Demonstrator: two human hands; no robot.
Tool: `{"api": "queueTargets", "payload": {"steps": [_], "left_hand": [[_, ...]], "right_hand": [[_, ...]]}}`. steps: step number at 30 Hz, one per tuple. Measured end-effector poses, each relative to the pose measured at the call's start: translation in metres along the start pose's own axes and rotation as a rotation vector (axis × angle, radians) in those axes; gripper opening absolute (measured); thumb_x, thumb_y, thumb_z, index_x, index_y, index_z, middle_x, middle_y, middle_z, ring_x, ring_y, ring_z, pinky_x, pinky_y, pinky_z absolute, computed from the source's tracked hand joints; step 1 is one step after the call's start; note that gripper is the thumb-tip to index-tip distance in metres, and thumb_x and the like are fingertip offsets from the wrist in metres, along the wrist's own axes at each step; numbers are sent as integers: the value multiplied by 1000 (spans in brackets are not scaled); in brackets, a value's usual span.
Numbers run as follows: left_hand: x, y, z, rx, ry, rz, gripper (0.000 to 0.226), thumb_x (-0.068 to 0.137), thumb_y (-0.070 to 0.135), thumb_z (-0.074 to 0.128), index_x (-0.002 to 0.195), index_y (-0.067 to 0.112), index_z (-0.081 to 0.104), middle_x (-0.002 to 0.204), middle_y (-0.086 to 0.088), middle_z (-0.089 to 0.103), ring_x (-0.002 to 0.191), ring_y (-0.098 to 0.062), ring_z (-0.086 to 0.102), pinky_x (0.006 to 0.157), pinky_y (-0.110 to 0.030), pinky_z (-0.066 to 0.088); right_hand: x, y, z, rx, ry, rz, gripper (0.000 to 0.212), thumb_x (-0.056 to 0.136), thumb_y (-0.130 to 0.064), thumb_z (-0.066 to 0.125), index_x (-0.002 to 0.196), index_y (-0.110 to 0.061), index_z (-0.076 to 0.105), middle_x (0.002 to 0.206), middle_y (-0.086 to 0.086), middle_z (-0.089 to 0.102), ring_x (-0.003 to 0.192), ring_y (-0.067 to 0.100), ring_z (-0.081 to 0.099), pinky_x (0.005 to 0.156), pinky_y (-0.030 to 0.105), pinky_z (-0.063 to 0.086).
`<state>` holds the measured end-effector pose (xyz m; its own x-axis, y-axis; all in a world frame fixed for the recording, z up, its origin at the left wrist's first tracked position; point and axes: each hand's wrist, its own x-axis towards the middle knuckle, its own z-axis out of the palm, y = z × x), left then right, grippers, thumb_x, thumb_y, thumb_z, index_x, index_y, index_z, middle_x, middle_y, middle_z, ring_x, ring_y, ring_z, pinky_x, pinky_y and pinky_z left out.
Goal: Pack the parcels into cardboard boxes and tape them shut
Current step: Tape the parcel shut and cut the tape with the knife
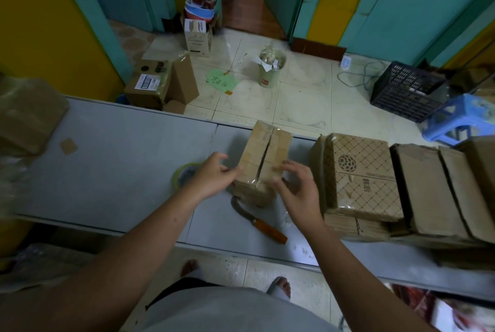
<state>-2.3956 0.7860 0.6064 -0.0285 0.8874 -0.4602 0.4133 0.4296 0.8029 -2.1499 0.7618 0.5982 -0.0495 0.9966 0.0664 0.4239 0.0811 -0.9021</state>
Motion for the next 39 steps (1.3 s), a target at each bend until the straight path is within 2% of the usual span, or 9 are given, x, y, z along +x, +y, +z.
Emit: {"api": "queueTargets", "payload": {"steps": [4, 8, 11, 14, 18, 23, 31, 34, 39], "left_hand": [[11, 28, -1, 89, -31, 66, 64, 105, 50, 55, 160, 20, 41, 155, -5, 53, 139, -24, 54, 116, -48, 45], [19, 38, 4, 61, -109, 83, 43, 106, 35, 57, 149, 29, 54, 136, 1, 69, 123, -21, 67, 105, -50, 55], [21, 36, 10, 85, -94, 144, 34, 107, 27, 56, 141, 33, 59, 123, 9, 72, 109, -14, 70, 100, -48, 58], [16, 40, 13, 28, -24, 119, 63, 107, 28, 57, 161, 39, 28, 135, 9, 56, 121, -17, 60, 98, -40, 53], [14, 41, 17, -152, 15, 148, 92, 83, 68, 75, 158, 46, 27, 142, 20, 56, 130, -10, 56, 110, -43, 49], [14, 45, 21, -290, 74, 168, 113, 61, 63, 94, 153, 47, 30, 137, 18, 60, 122, -5, 61, 104, -37, 51], [1, 44, -5, -598, -50, 93, 59, 91, 46, 67, 146, 31, 52, 127, -3, 75, 114, -26, 74, 100, -50, 58], [-5, 44, -13, -837, -174, -18, 41, 106, 44, 49, 133, 19, 67, 122, -13, 77, 108, -28, 76, 89, -43, 57], [-5, 40, 3, -812, -237, -88, 40, 108, 40, 47, 137, 19, 65, 126, -11, 75, 109, -25, 75, 89, -40, 58]], "right_hand": [[23, -5, 9, 196, 113, 428, 58, 100, -41, 65, 151, -20, 47, 148, 2, 53, 133, 17, 53, 110, 43, 51], [44, -12, 12, 318, -23, 606, 57, 103, -37, 62, 154, -17, 44, 143, 5, 59, 127, 24, 59, 107, 52, 53], [46, -15, 15, 326, -58, 593, 39, 106, -29, 58, 144, -20, 55, 129, 0, 67, 122, 23, 63, 98, 45, 57], [44, -23, 14, 317, -2, 474, 34, 107, -24, 56, 140, -20, 61, 126, -2, 69, 117, 13, 65, 87, 28, 54], [40, -40, 21, 295, 28, 290, 32, 108, -15, 52, 136, -8, 66, 127, 6, 67, 100, -2, 64, 74, 9, 53], [33, -51, 34, 224, -37, 60, 46, 100, -43, 51, 132, -17, 69, 131, 2, 66, 123, 14, 62, 102, 32, 53], [39, -27, 7, 208, 243, 338, 34, 103, -41, 57, 135, -34, 61, 134, -4, 63, 122, 14, 60, 105, 47, 52], [37, -22, -1, 660, 20, 672, 50, 107, -56, 42, 142, -26, 59, 139, 9, 66, 121, 27, 66, 100, 51, 53], [29, -38, 2, 978, -181, 699, 56, 108, -55, 39, 143, -18, 61, 140, 15, 65, 130, 36, 62, 108, 56, 46]]}}
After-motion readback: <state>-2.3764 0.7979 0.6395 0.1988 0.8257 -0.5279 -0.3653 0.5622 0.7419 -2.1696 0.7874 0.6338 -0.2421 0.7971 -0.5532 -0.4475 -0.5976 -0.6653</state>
